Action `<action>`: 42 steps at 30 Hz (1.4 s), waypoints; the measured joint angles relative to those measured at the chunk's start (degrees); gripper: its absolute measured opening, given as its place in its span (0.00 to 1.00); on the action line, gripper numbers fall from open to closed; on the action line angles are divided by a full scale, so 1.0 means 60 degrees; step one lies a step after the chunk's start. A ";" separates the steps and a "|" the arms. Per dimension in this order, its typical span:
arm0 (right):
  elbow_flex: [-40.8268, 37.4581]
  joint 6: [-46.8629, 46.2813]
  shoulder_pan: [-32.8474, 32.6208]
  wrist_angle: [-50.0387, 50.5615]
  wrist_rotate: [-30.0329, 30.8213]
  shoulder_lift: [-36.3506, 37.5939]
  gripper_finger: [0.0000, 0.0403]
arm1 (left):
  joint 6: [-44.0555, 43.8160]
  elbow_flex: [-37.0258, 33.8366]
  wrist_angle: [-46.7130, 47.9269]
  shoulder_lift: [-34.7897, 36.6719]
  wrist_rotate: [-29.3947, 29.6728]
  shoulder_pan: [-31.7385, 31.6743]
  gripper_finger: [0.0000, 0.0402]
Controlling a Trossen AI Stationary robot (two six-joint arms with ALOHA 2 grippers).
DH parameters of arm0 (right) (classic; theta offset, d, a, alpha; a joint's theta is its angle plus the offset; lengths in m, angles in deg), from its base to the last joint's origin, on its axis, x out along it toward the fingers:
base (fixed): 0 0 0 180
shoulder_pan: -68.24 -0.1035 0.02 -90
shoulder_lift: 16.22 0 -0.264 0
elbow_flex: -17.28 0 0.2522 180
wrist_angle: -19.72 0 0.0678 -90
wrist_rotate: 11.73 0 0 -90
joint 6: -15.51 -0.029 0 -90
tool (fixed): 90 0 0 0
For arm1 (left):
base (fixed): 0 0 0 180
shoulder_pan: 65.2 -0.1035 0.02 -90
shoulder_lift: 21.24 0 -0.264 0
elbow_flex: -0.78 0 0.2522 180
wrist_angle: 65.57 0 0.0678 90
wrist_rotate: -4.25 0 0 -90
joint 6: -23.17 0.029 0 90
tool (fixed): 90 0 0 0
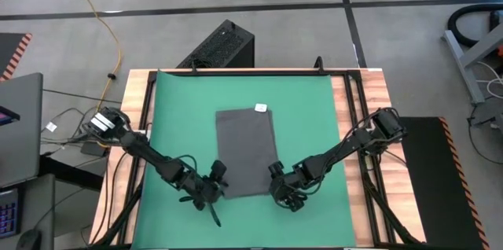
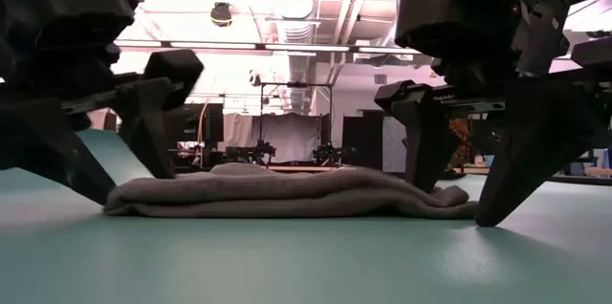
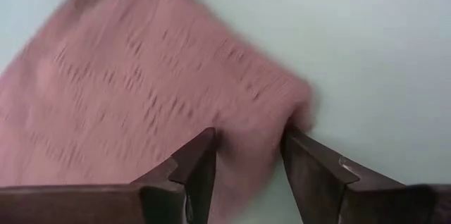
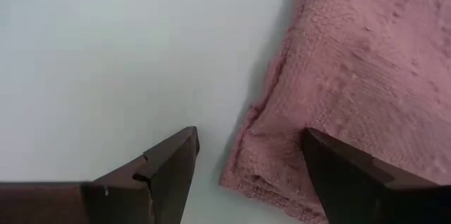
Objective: Roll towel
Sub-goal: Roll the gray towel
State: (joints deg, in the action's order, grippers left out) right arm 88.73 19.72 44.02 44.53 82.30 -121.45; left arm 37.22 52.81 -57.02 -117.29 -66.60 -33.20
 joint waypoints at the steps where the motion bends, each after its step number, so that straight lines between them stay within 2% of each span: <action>1: 0.0000 -0.0023 0.0000 -0.0015 0.0012 -0.0004 0.70 | -0.0211 -0.0019 0.0184 0.0178 0.0276 0.0044 0.37; 5: -0.0004 -0.0033 0.0004 -0.0112 0.0026 -0.0007 0.70 | -0.0471 -0.0039 0.0678 0.0914 0.0502 0.0093 0.37; 11: -0.0011 0.0013 0.0004 -0.0250 0.0034 -0.0015 0.70 | -0.0495 -0.0031 0.0165 0.1132 -0.0938 0.0243 0.37; 14: -0.0011 0.0017 0.0011 -0.0284 0.0034 -0.0015 0.70 | -0.0097 -0.0013 -0.0407 0.1143 -0.0636 0.0377 0.37; 18: -0.0018 0.0024 0.0011 -0.0426 0.0034 -0.0018 0.70 | -0.0016 -0.0016 -0.0042 0.1135 -0.0301 0.0266 0.37; 24: -0.0018 0.0045 0.0055 -0.0560 0.0034 -0.0025 0.70 | 0.0297 -0.0013 -0.0560 0.0257 -0.0815 0.0162 0.37; 32: -0.0015 -0.0488 0.0069 -0.0411 0.0058 -0.0024 0.68 | 0.0044 -0.0002 -0.0502 -0.0230 -0.0595 0.0166 0.37; 37: -0.0233 -0.1524 0.0066 -0.0342 0.0418 0.0004 0.57 | -0.0570 0.0007 -0.0334 -0.0230 -0.0614 0.0162 0.36; 42: -0.0267 -0.2239 0.0066 -0.0132 0.0766 0.0022 0.34 | -0.1137 0.0006 -0.0271 -0.0241 -0.0625 0.0166 0.29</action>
State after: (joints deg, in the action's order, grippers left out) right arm 87.13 6.29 44.41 43.74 86.90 -121.32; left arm 30.40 52.85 -58.65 -118.73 -70.35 -32.21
